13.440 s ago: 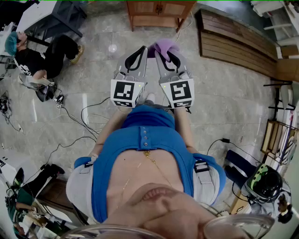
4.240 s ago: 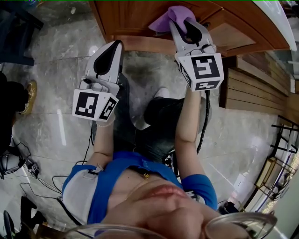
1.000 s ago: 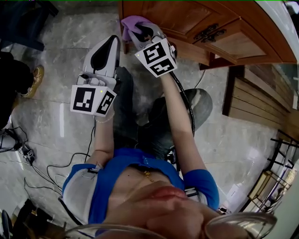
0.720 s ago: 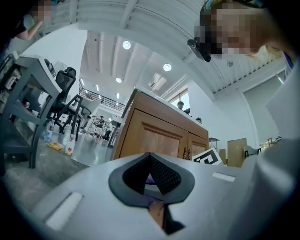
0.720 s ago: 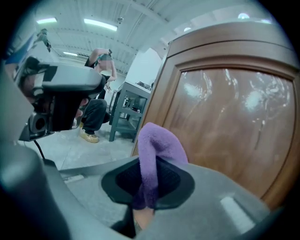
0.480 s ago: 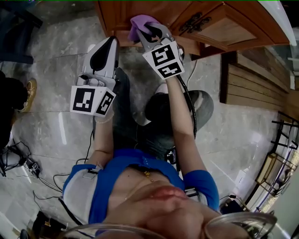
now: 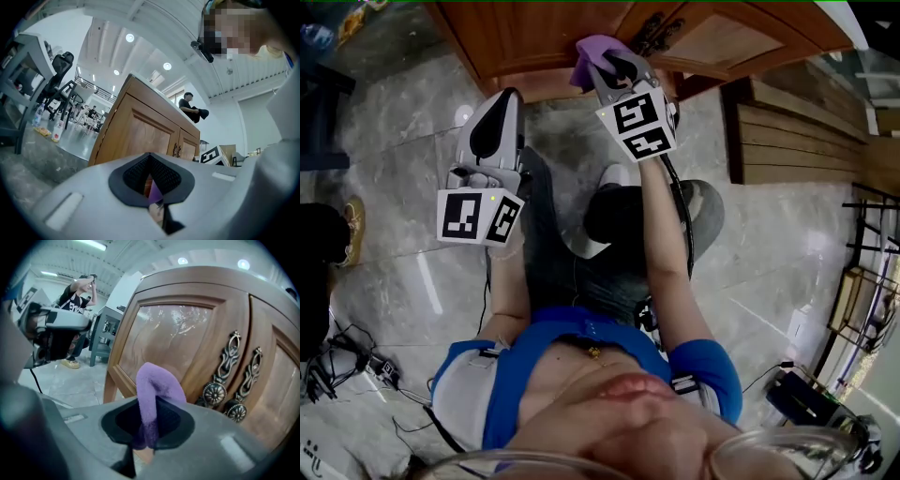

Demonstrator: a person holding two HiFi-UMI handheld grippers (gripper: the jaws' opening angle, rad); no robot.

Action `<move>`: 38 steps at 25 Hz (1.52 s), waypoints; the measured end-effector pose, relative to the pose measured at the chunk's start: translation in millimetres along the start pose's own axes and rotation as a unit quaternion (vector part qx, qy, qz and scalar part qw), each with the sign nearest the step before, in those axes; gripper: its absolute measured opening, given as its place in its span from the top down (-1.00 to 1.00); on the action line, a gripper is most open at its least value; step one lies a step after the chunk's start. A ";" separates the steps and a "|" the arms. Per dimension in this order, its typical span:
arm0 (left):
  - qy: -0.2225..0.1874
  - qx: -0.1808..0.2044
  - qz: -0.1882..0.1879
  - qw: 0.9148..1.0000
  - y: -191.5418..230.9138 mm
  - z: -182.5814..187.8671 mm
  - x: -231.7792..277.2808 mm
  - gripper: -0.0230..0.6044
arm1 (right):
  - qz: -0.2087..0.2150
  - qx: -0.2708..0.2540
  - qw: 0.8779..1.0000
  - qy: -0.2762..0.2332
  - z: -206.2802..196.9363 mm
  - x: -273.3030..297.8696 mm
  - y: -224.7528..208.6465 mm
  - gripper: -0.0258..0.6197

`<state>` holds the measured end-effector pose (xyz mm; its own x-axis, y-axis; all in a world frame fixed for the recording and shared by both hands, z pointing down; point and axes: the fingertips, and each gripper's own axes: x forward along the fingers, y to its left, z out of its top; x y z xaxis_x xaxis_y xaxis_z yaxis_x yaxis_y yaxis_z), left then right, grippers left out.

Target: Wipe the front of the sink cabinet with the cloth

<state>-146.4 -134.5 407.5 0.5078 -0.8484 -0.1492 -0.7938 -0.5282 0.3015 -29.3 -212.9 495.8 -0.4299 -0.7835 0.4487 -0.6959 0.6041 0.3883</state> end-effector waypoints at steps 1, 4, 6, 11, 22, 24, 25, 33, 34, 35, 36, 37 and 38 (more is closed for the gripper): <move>0.002 -0.003 -0.002 1.000 -0.1 -1.8 0.7 0.93 | -0.004 0.003 1.000 0.003 -1.7 -0.8 -1.6 0.75; 0.009 -0.015 -0.008 1.000 -1.4 -8.6 2.8 0.93 | -0.021 -0.009 1.000 0.021 -5.3 1.0 -0.8 0.75; 0.015 -0.020 -0.015 1.000 -3.7 -12.3 5.3 0.94 | -0.027 -0.021 0.999 0.032 -5.7 4.1 0.4 0.75; 0.032 -0.018 -0.037 0.999 -12.9 -9.1 11.6 0.93 | -0.009 -0.013 0.998 0.057 -6.0 6.9 -2.5 0.75; 0.054 0.033 0.026 0.998 -23.0 -32.7 13.3 0.93 | 0.034 0.006 0.999 0.023 -7.8 -1.5 -0.5 0.75; 0.056 0.045 0.032 0.997 -42.3 -36.1 20.3 0.93 | 0.071 0.010 0.997 0.001 -6.6 -16.2 3.3 0.75; 0.059 0.054 0.032 0.996 -53.8 -36.4 24.0 0.93 | 0.091 0.019 0.996 -0.013 -6.0 -28.2 3.7 0.75; 0.016 0.078 0.016 0.997 -149.8 14.9 76.6 0.93 | 0.123 0.041 0.988 -0.086 -5.2 -140.4 -64.8 0.75; 0.008 0.088 0.017 0.996 -161.8 26.0 87.4 0.93 | 0.118 0.040 0.988 -0.093 -3.1 -149.2 -76.8 0.75; 0.003 0.104 0.015 0.994 -174.2 36.5 99.0 0.93 | 0.114 0.040 0.988 -0.100 -0.5 -157.2 -87.6 0.75; 0.001 0.123 0.009 0.992 -186.2 46.0 110.7 0.93 | 0.110 0.041 0.987 -0.107 2.4 -164.3 -96.9 0.75; 0.000 0.138 -0.002 0.990 -196.8 54.4 121.5 0.93 | 0.107 0.043 0.987 -0.115 5.7 -170.4 -104.9 0.75; -0.001 0.141 -0.015 0.990 -204.5 61.1 130.7 0.93 | 0.102 0.044 0.986 -0.124 9.8 -174.6 -111.7 0.75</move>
<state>61.8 -139.6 268.8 0.5327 -0.8316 -0.1571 -0.8401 -0.5421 0.0210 117.9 -145.0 366.2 -0.6860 -0.6648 0.2956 -0.6231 0.7466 0.2332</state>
